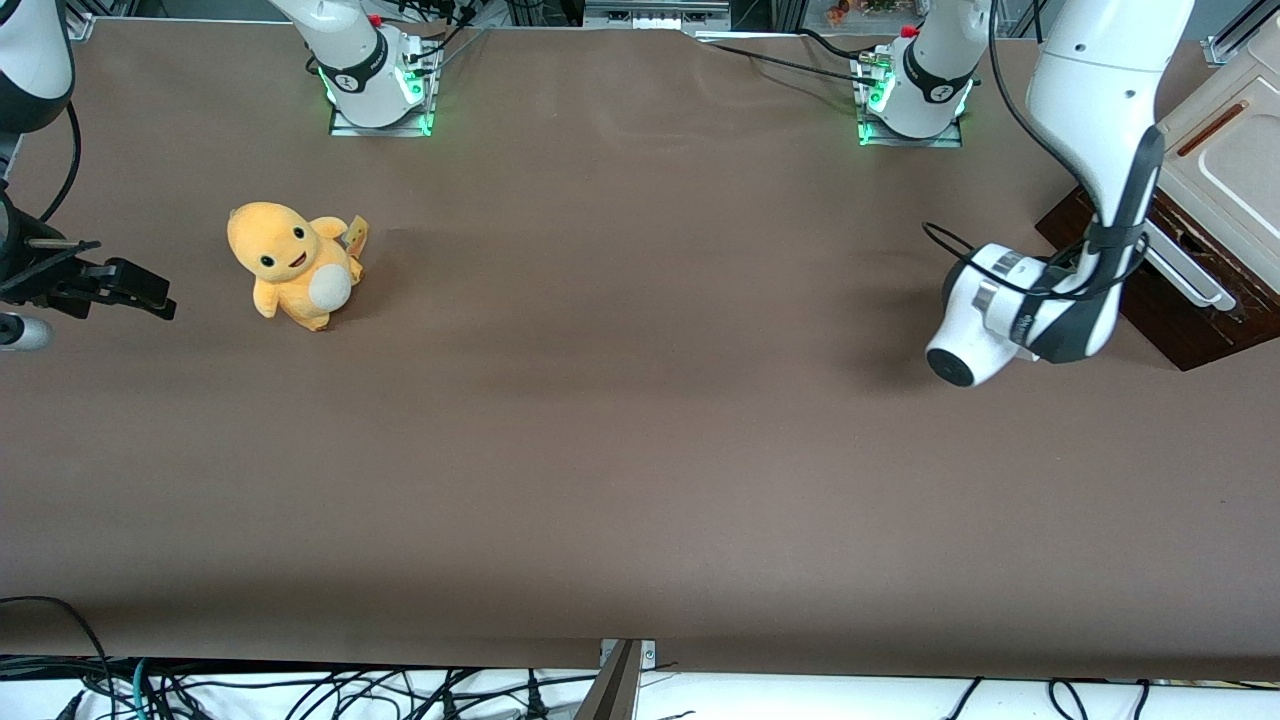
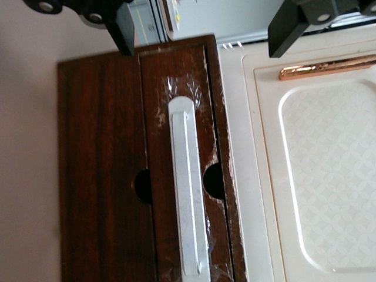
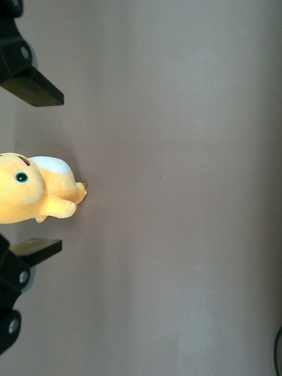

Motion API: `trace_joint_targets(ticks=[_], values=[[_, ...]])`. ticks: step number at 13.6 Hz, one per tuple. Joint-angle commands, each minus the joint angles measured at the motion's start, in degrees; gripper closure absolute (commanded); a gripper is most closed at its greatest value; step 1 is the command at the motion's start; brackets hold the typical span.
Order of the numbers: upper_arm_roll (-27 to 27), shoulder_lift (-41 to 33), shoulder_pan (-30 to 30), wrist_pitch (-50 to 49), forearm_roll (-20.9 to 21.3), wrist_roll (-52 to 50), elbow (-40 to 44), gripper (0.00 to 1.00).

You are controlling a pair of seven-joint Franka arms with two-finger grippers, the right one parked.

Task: Open lower drawer with left arm only
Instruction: 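Close the left gripper around the white bar handle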

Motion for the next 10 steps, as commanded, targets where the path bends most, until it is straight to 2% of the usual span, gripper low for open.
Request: trace_joint_targets(ticks=[1, 3, 10], values=[[-0.26, -1.13, 1.95, 2.6, 5.93, -2.47, -5.52, 0.0], [-0.17, -1.04, 4.07, 5.67, 8.83, -3.26, -7.11, 0.01], [-0.26, -0.95, 10.4, 10.52, 16.75, -3.44, -7.29, 0.18]])
